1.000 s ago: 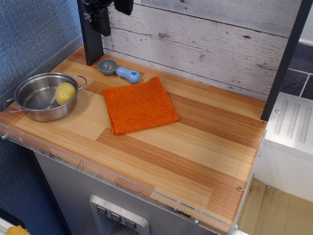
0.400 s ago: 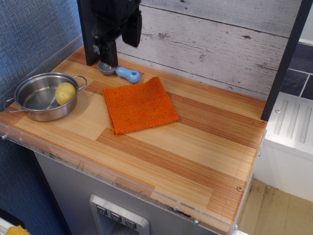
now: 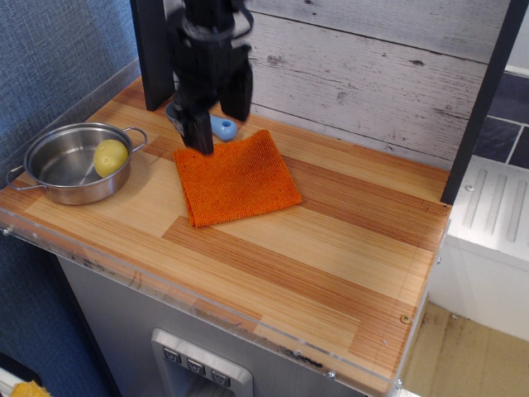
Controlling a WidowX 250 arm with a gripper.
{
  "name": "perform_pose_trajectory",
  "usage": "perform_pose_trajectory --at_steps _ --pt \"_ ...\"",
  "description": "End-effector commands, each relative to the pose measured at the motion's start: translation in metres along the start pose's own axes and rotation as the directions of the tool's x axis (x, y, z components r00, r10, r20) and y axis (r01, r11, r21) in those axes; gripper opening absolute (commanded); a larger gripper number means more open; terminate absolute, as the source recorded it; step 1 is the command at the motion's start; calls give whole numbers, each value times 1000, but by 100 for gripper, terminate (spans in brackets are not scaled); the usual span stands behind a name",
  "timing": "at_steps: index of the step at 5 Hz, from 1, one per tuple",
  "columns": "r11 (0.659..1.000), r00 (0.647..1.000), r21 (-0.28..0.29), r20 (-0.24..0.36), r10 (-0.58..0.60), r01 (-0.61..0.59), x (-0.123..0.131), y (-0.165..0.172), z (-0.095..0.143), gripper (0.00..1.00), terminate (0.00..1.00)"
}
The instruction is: Bring the orange rectangle to the near corner of the table.
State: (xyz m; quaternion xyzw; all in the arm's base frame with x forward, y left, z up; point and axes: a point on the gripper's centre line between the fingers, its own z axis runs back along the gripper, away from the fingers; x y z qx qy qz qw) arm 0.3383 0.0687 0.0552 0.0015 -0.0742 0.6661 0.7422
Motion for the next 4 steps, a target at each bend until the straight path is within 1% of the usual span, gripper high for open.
perform_pose_trajectory --at_steps 1,2,3,4 --pt "999 999 26 -6 -31 31 -11 3 -14 100 0" --pt "999 999 44 18 -31 30 -14 4 -26 100 0" --pt "997 996 65 81 -44 39 -26 1 -31 100 0" --pt "997 997 66 72 -40 35 -32 1 -32 100 0"
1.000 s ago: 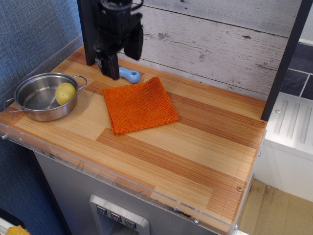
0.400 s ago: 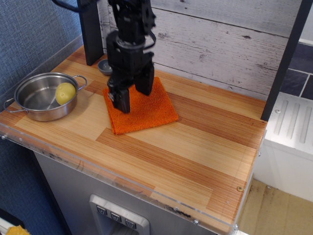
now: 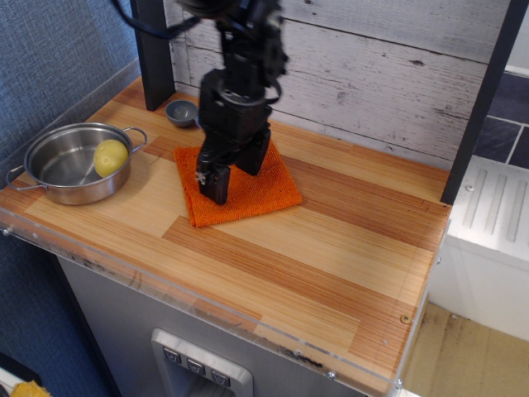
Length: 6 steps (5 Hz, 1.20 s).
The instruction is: Bring the orange rectangle to the near corner of the table.
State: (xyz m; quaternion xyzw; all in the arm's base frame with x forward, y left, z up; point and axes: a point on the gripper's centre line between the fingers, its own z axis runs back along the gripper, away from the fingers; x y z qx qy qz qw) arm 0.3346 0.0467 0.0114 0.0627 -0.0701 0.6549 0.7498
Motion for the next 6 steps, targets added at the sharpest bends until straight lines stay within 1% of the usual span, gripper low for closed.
perform_pose_trajectory --at_steps 1,2,3,4,5,6 --pt "999 1000 -35 -3 0 0 -12 -2 12 100 0" --pt "999 1000 -50 -13 -13 13 -24 -1 18 100 0" --pt "996 998 -71 -22 -52 50 -46 0 28 100 0" --pt "992 994 -72 -21 -108 106 -73 12 35 100 0" --pt "986 987 -66 -43 -153 150 -91 27 34 100 0" --pt "980 981 -64 -43 -190 187 -104 43 39 100 0"
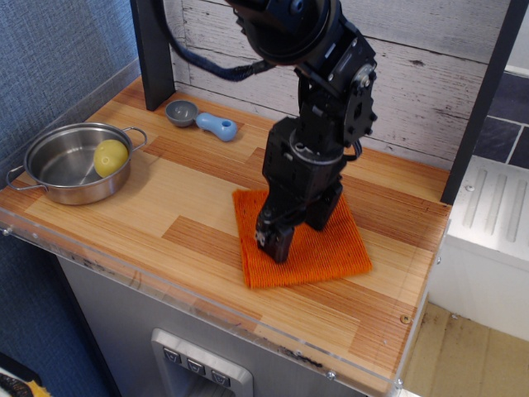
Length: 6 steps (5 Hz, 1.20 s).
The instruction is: Bring the orange rectangle to the near corner of the table.
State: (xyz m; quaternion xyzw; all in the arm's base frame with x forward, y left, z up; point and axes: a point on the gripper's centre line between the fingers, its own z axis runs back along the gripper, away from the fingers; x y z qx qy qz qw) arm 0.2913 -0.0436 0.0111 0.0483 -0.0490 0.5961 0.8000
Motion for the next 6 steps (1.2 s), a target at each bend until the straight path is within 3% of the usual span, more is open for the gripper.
perform_pose_trajectory --at_steps 1,3,6 --pt "995 995 -40 -4 -95 95 -32 23 17 100 0" --pt "990 991 -44 2 -131 131 -50 32 20 100 0" --pt "995 997 -63 42 -72 74 -39 35 26 100 0"
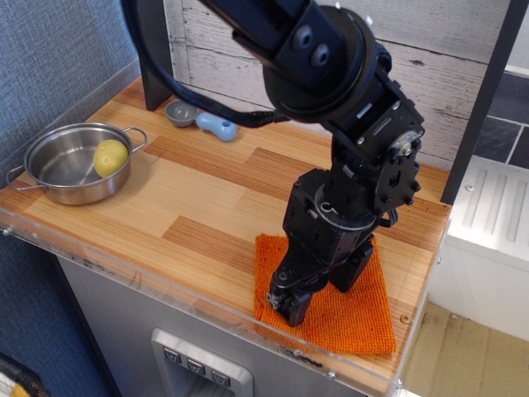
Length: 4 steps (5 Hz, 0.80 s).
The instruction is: Bring the orange rectangle to the near corner of the table.
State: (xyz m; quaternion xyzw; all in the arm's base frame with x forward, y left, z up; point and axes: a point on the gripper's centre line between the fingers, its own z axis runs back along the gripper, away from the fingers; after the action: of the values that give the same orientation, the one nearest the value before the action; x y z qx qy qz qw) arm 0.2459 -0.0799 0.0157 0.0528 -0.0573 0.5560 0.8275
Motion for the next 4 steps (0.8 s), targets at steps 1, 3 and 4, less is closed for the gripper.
perform_pose_trajectory --at_steps 1,3,4 --pt "997 999 -59 28 41 -39 19 7 20 100 0" --pt "994 1000 -113 21 18 -15 41 2 56 100 0" --pt "987 1000 -157 24 20 -16 49 -4 80 100 0"
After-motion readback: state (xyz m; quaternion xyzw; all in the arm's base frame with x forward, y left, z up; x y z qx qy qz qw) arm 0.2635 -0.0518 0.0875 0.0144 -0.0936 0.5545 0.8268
